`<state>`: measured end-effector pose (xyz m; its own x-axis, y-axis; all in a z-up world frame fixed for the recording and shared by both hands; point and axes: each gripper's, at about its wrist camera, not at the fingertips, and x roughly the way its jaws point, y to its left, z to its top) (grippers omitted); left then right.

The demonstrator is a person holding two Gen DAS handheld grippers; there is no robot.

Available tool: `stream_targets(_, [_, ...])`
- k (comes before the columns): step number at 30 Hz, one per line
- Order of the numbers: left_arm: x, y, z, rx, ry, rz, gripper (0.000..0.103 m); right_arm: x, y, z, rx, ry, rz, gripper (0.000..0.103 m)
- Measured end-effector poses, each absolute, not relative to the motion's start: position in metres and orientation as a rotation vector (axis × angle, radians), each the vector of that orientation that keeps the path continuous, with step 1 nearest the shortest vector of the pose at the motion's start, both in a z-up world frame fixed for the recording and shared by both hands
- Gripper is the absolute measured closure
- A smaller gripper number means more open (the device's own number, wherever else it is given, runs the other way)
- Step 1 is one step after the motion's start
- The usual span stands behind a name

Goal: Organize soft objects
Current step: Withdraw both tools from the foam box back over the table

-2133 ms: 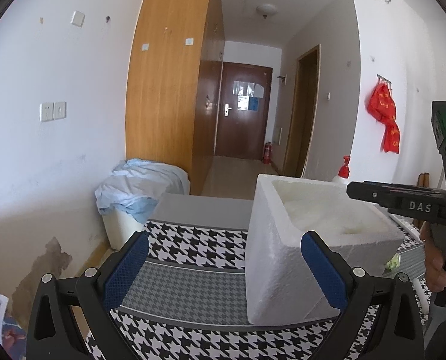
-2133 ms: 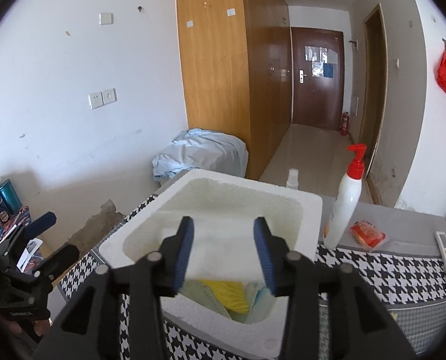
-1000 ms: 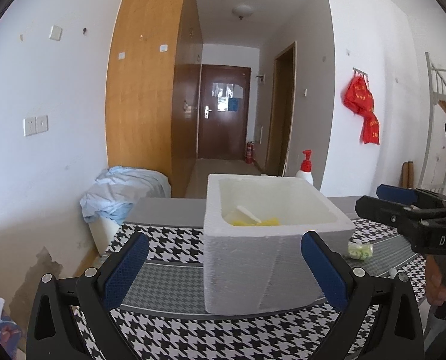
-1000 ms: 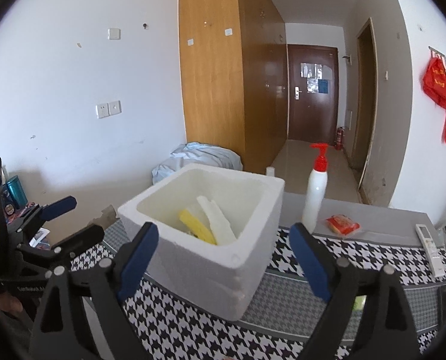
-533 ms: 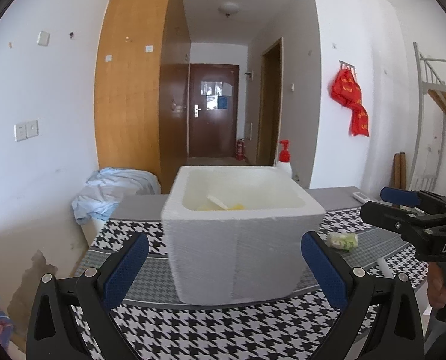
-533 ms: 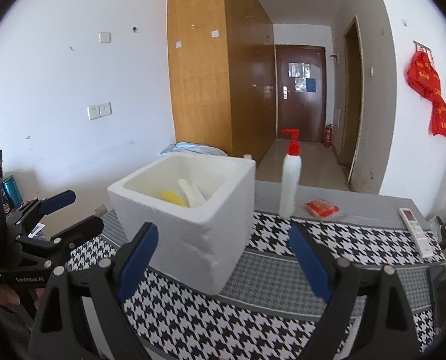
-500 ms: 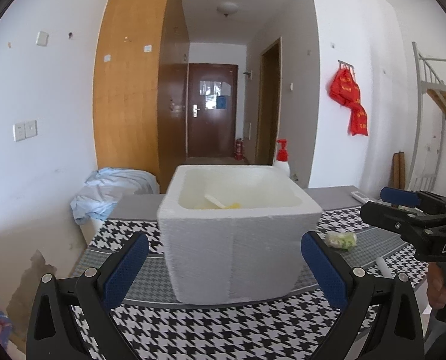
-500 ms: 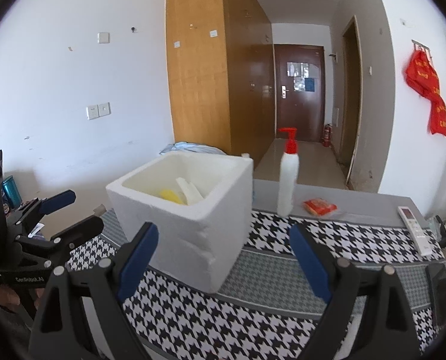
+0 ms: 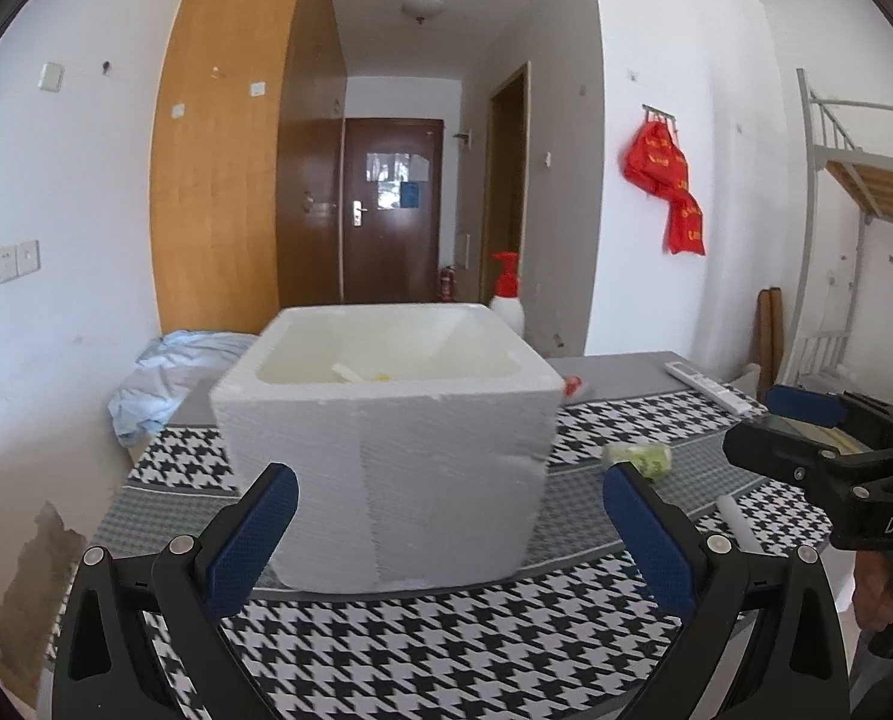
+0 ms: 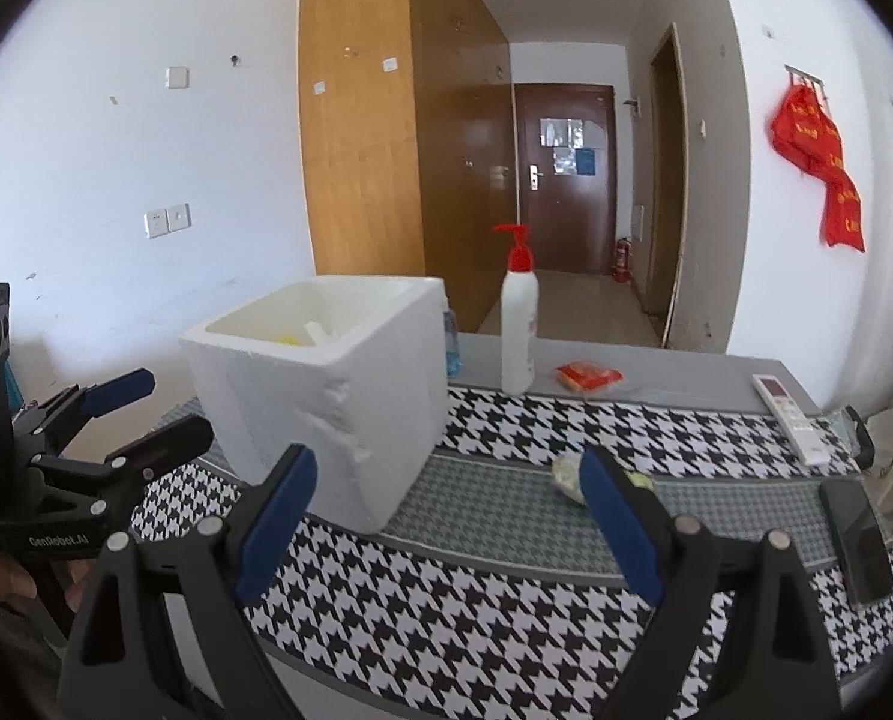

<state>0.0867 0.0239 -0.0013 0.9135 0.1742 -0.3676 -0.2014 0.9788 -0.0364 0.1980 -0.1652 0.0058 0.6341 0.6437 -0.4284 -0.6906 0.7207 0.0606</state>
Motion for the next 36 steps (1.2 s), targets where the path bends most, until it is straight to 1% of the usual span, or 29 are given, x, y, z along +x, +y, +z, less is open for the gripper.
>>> stream_targets(18, [0.094, -0.003, -0.014, -0.054, 0.379, 0.082, 0.001, 0.196, -0.200, -0.022, -0.071, 0.485, 0.675, 0.011])
stream_targets(36, [0.103, -0.027, -0.022, -0.032, 0.394, -0.001, 0.001, 0.193, -0.233, -0.034, -0.044, 0.505, 0.586, 0.011])
